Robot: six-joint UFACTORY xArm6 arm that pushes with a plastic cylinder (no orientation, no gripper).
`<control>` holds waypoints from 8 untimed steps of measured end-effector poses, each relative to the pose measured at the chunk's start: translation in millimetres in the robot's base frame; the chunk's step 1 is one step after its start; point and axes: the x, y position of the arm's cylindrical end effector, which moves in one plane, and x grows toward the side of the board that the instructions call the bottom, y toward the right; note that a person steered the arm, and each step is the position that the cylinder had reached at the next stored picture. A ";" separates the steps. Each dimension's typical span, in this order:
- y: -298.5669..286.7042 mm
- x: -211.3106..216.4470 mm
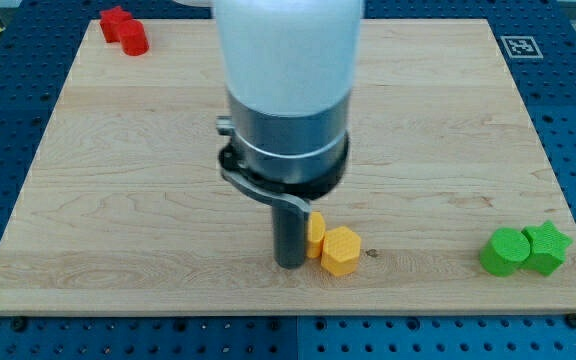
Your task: Keep yellow hexagon on left side of green circle
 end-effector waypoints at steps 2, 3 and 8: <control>65.4 29.5; 55.8 26.1; 54.2 -0.3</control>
